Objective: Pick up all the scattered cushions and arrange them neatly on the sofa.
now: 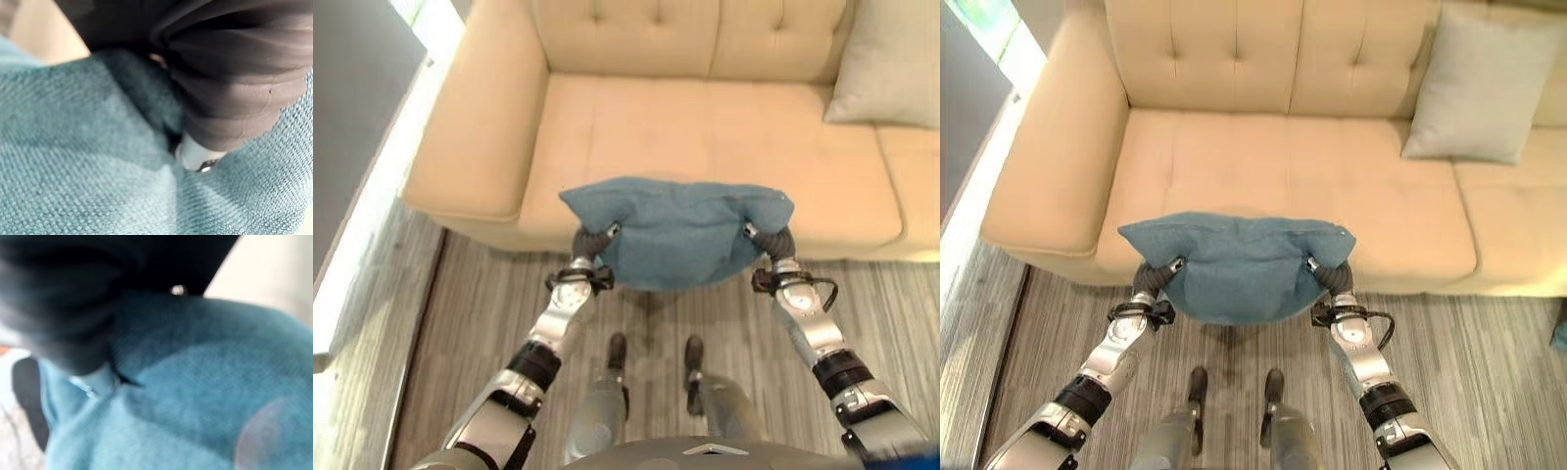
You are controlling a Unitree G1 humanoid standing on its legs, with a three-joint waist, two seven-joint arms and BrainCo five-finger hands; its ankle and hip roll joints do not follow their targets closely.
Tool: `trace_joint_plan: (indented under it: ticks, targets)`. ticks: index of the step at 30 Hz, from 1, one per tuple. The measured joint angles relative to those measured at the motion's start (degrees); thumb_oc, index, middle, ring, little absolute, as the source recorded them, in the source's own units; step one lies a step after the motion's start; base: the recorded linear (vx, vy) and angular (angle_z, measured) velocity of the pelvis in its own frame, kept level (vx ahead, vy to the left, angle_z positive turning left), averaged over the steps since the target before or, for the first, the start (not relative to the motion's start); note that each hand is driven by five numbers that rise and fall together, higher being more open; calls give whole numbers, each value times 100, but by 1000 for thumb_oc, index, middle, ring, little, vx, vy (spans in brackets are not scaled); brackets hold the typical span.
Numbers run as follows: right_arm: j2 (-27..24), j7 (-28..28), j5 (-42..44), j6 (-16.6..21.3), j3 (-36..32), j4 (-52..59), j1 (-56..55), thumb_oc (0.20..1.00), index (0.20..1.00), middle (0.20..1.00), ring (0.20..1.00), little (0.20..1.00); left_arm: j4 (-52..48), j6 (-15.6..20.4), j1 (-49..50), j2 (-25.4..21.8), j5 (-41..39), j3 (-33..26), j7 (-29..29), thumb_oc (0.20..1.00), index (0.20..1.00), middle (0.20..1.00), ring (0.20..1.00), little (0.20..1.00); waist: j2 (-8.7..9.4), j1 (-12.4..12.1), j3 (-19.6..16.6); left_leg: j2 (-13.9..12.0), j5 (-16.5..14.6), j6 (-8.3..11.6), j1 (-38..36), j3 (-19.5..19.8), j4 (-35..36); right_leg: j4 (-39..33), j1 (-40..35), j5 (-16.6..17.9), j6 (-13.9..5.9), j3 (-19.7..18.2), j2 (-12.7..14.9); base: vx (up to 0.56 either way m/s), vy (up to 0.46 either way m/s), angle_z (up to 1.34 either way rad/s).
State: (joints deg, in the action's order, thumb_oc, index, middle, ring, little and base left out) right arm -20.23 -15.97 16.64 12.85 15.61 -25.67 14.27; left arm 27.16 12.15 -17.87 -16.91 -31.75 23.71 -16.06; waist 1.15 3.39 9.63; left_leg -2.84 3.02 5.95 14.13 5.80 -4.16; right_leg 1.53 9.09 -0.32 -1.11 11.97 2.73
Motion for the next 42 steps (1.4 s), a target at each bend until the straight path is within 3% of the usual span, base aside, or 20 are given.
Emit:
trace_joint_plan:
  ticks: [3, 6, 11, 15, 17, 19, 20, 21, 24, 25, 26, 29, 30, 32, 34, 36, 38, 39, 40, 42]
  targets:
    - [6, 10, 0, -1, -15, 4, -97, 200, 200, 200, 200, 200, 1, -65, 75, 18, 1, 7, 1, 200, 200, 200, 200, 200, 31, 36, -55, -81, 35, 50, -84, -140, 30, -383, -345, 158, 128, 204, -84, 114, 3, 29]
    - [-1, 8, 3, -4, -104, -9, -145, 200, 200, 200, 200, 200, 2, -77, 190, 71, 10, 62, 11, 200, 200, 200, 200, 200, -31, 54, -148, -119, 57, 8, -224, -413, 310, -472, -392, 158, 55, 202, -82, 145, 105, 1]
    - [173, 117, 70, -116, -88, -9, -167, 200, 200, 200, 200, 200, -18, -198, 395, -44, 195, -82, 127, 200, 200, 200, 200, 200, 58, -24, -238, 118, -80, -423, -602, -831, 408, -391, -382, 303, -76, -432, 117, 188, 243, -58]
    - [257, 216, 72, -183, 122, -3, -156, 200, 200, 200, 200, 200, -26, -205, 419, -247, 320, -178, 205, 200, 200, 200, 200, 200, -6, -80, -187, 182, -325, -767, -922, -1208, 258, 1581, 538, 325, -510, -954, 252, 93, 182, -73]
    - [193, 232, 66, -185, 60, 19, -163, 200, 200, 200, 200, 200, -43, -205, 468, -186, 407, -184, 204, 200, 200, 200, 200, 200, -19, -72, -176, 343, -457, -864, -1001, -1224, 327, 2248, 933, 35, -510, -958, 392, 264, -6, -18]
    - [160, 311, -3, -195, 104, 19, -66, 200, 200, 200, 200, 200, -38, -204, 478, -144, 418, -339, 198, 200, 200, 200, 200, 200, -102, -137, -130, 449, -447, -852, -1023, -1142, 573, 1072, 1056, -109, -593, -928, 101, 291, -69, -4]
    - [156, 364, -3, -205, 112, 20, -81, 200, 200, 200, 200, 200, -38, -205, 479, -141, 417, -375, 198, 200, 200, 200, 200, 200, -85, -121, -126, 535, -374, -744, -1016, -1117, 630, 106, 1037, 52, -623, -954, -4, 301, -114, 18]
    - [168, 390, -1, -225, 128, 20, -118, 200, 200, 200, 200, 200, -38, -207, 512, -122, 417, -405, 198, 200, 200, 200, 200, 200, -64, -105, -123, 597, -352, -717, -1019, -1077, 577, -82, 1020, 197, -611, -1058, 2, 210, -111, 51]
    - [63, 442, -1, -268, 35, 21, -422, 200, 200, 200, 200, 200, -50, -243, 700, 48, 421, -304, 225, 200, 200, 200, 200, 200, -50, 30, -208, 722, -447, -738, -1334, -522, 634, 28, 481, 527, -334, -1273, -113, 251, -165, 105]
    - [27, 444, -1, -269, 10, 21, -468, 200, 200, 200, 200, 200, -57, -254, 716, 46, 423, -274, 245, 200, 200, 200, 200, 200, -11, 33, -306, 720, -481, -690, -1357, -353, 640, -112, 279, 671, -91, -1321, -172, 172, -220, 133]
    - [-89, 465, -1, -273, 48, 27, -397, 200, 200, 200, 200, 200, -64, -280, 728, 69, 415, -283, 255, 200, 200, 200, 200, 200, -27, -31, -314, 611, -540, -518, -1259, -296, 271, -460, -54, 803, 202, -1071, -239, 144, -224, 109]
    - [-104, 453, 1, -272, 61, 114, -319, 200, 200, 200, 200, 200, -62, -286, 729, 80, 401, -307, 273, 200, 200, 200, 200, 200, 91, -21, -296, 590, -742, -261, -645, -489, -1327, -592, -396, 746, 264, -975, -230, 160, -139, 47]
    - [-110, 449, 3, -269, 29, 199, -335, 200, 200, 200, 200, 200, -82, -281, 715, 49, 397, -312, 301, 200, 200, 200, 200, 200, 183, -20, -303, 541, -945, -238, -511, -514, -1633, -673, -576, 498, 477, -1028, -262, 219, -46, 12]
    - [-102, 439, 4, -266, -103, 221, -303, 200, 200, 200, 200, 200, -138, -282, 642, 43, 402, -281, 361, 200, 200, 200, 200, 200, 317, -5, -252, 487, -947, -240, -413, -569, -1062, -672, -616, 390, 446, -1053, -279, 224, 4, 8]
    - [-57, 427, 3, -265, -132, 210, -254, 200, 200, 200, 200, 200, -139, -288, 612, 40, 409, -238, 364, 200, 200, 200, 200, 200, 383, -7, -220, 480, -886, -280, -314, -570, -412, -672, -622, 336, 361, -1104, -280, 166, 60, -15]
    - [-74, 366, 3, -266, -175, 198, -251, 200, 200, 200, 200, 200, -138, -303, 635, 31, 412, -161, 367, 200, 200, 200, 200, 200, 374, -39, -197, 432, -316, -275, 104, -537, 94, -672, -702, 282, 257, -1164, -403, 203, 112, -47]
    - [-68, 358, 0, -290, -126, 197, -323, 200, 200, 200, 200, 200, -140, -328, 695, 18, 409, -172, 367, 200, 200, 200, 200, 200, 259, -25, -227, 363, 61, -496, 101, -673, 269, -672, -891, 184, 263, -1311, -580, 198, 138, -59]
    - [-125, 359, 0, -291, -124, 199, -345, 200, 200, 200, 200, 200, -145, -328, 698, 43, 410, -158, 375, 200, 200, 200, 200, 200, 82, 40, -259, 300, 211, -494, -48, -669, 410, -672, -984, 110, 190, -1320, -694, 249, 199, -50]
    - [-77, 335, 5, -328, -148, 199, -336, 200, 200, 200, 200, 200, -156, -330, 681, 30, 414, -149, 378, 200, 200, 200, 200, 200, 40, 53, -267, 304, 458, -724, -235, -682, 595, -647, -1057, 11, 227, -1428, -704, 155, 174, -47]
    - [6, 319, 3, -329, -142, 217, -311, 200, 200, 200, 200, 200, -188, -330, 678, 3, 412, -178, 357, 200, 200, 200, 200, 200, 28, 45, -267, 401, 509, -834, -556, -871, 897, -362, -1034, -193, -25, -1593, -569, 109, 174, -65]
